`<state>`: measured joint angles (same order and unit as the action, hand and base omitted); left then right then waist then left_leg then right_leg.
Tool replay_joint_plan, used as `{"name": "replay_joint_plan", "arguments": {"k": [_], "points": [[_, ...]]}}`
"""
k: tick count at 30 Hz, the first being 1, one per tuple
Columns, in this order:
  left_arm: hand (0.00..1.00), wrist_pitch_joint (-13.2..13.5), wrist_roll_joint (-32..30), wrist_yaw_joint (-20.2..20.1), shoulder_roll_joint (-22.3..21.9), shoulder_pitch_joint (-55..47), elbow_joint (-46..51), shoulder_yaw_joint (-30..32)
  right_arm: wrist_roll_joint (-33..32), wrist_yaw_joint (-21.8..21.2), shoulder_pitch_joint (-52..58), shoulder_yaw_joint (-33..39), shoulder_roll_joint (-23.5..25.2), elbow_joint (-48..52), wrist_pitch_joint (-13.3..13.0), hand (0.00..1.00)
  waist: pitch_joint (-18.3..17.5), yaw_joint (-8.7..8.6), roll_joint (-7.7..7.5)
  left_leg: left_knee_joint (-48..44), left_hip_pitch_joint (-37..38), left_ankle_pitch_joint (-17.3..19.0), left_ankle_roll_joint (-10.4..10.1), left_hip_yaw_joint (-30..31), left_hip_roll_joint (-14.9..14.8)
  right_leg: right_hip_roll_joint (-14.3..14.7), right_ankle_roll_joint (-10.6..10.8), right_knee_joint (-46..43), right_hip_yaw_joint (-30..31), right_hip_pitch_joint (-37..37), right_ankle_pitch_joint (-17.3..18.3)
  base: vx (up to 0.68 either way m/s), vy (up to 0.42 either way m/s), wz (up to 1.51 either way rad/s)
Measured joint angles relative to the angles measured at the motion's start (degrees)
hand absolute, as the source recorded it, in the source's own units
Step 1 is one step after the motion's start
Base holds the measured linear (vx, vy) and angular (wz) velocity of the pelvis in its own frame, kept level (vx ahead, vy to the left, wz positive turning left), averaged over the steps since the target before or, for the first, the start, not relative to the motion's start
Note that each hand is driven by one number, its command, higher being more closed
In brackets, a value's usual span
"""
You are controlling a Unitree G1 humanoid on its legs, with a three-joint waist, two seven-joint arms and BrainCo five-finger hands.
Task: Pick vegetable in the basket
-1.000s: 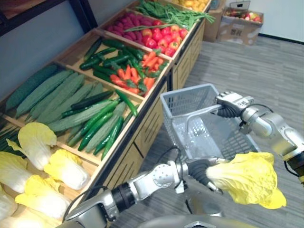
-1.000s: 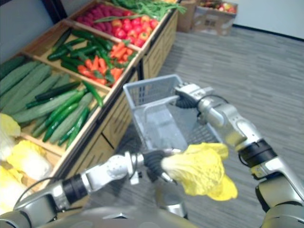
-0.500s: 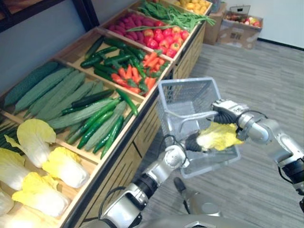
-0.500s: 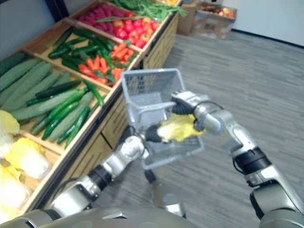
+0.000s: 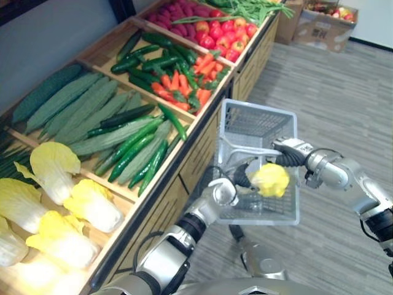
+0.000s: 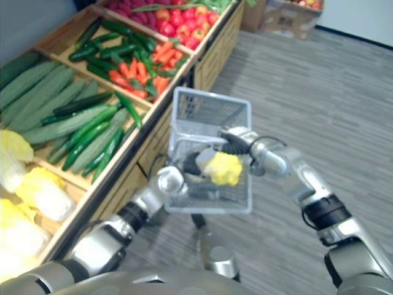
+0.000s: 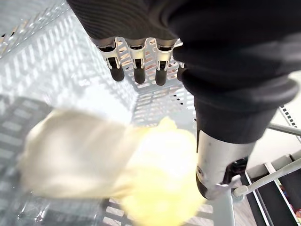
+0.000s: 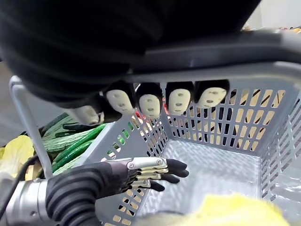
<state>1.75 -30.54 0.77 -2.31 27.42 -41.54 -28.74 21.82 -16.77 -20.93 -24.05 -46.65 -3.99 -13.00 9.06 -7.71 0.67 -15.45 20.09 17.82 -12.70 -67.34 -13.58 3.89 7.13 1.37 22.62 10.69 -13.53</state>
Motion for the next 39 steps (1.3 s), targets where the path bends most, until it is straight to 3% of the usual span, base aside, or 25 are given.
{"name": "replay_joint_plan", "arguments": {"k": [5, 11, 14, 18, 23, 26, 29, 32, 35, 39], "points": [[0.00, 0.2, 0.1, -1.2, 0.3, 0.2, 1.7, -2.0, 0.0, 0.0, 1.1, 1.6, 0.0, 0.7, 0.2, 1.00, 0.2, 0.19, 0.30, 0.3, -0.5, 0.0, 0.2, 0.9, 0.0, -0.5, 0.0, 0.0, -1.0, 0.0, 0.0, 0.01, 0.015, 0.11], [0.00, 1.3, 3.6, -4.2, 3.1, 0.1, 18.5, -13.0, 0.7, -0.1, 5.0, 8.7, 0.1, 1.0, 1.0, 1.00, 0.3, 1.50, 0.48, 0.2, -2.1, 0.1, 0.6, 3.6, 0.0, -2.2, 0.1, -0.2, -4.1, -0.1, 0.0, -0.03, 0.003, 0.25], [0.00, 3.2, 8.8, -6.9, 4.9, 0.0, 28.8, -19.2, 0.7, -0.1, 7.0, 12.3, 1.1, 0.4, 2.2, 1.00, 0.2, 1.94, 0.51, 0.1, -3.2, 0.0, 1.1, 5.6, -0.2, -3.1, 0.0, -0.6, -6.3, -0.1, 0.4, -0.06, -0.027, 0.37], [0.00, 3.8, 22.3, -9.5, 9.3, -0.5, 38.2, -22.8, 0.7, 1.1, 8.8, 16.3, 4.7, -5.3, 2.9, 1.00, 0.1, 2.21, 0.71, -1.5, -5.2, 0.3, 1.9, 9.2, -1.2, -4.5, -0.2, -1.4, -9.8, -0.1, 1.0, -0.08, -0.034, 0.47], [0.00, 9.5, 36.0, -11.9, 12.1, -0.8, 54.1, -30.2, 2.9, 4.6, 10.2, 21.0, 11.4, -17.7, 5.4, 1.00, -1.1, 3.97, 1.43, -3.0, -8.8, 0.3, 2.4, 15.0, -2.1, -6.5, -0.5, -2.2, -15.1, -0.1, 1.7, -0.07, -0.020, 0.58], [0.00, 10.3, 43.7, -13.3, 17.1, -0.7, 60.5, -31.9, 3.2, 7.9, 11.9, 27.1, 14.7, -24.7, 7.0, 1.00, -2.5, 5.15, 2.01, -4.2, -11.8, 0.3, 2.6, 19.4, -2.6, -8.2, -0.5, -2.2, -19.3, -0.4, 2.0, -0.04, -0.009, 0.72], [0.00, 10.1, 49.4, -14.6, 26.0, -0.8, 64.7, -31.9, 3.1, 11.2, 14.1, 35.2, 17.8, -30.3, 8.1, 1.00, -3.4, 6.41, 2.02, -4.9, -14.3, 0.0, 3.3, 23.6, -2.6, -9.9, -0.6, -2.2, -23.2, -1.0, 2.2, -0.05, -0.008, 0.67], [0.00, 10.1, 53.1, -14.6, 32.6, -2.7, 68.5, -30.2, 3.0, 13.7, 16.2, 40.7, 20.1, -35.7, 9.5, 1.00, -4.8, 6.61, 2.04, -4.6, -17.2, -0.9, 4.5, 28.6, -1.7, -11.8, -0.5, -2.2, -27.8, -1.7, 2.6, -0.03, -0.005, 0.90], [0.00, 10.2, 56.3, -14.7, 36.7, -10.5, 72.6, -22.6, 2.9, 15.2, 19.7, 44.7, 21.6, -41.5, 9.9, 1.00, -6.2, 7.58, 1.16, -2.5, -19.6, -2.6, 5.9, 33.9, 0.4, -14.1, -0.5, -1.3, -32.6, -2.6, 2.8, -0.01, 0.012, 0.88], [0.00, 10.5, 57.5, -12.8, 36.6, -29.5, 72.6, 0.7, 2.1, 16.7, 23.3, 50.3, 23.1, -52.8, 9.9, 1.00, -6.9, 7.94, 0.41, 4.0, -20.4, -7.0, 6.6, 41.6, 4.4, -16.3, -0.3, 1.4, -39.4, -6.1, 3.0, 0.04, -0.018, 0.92]]}}
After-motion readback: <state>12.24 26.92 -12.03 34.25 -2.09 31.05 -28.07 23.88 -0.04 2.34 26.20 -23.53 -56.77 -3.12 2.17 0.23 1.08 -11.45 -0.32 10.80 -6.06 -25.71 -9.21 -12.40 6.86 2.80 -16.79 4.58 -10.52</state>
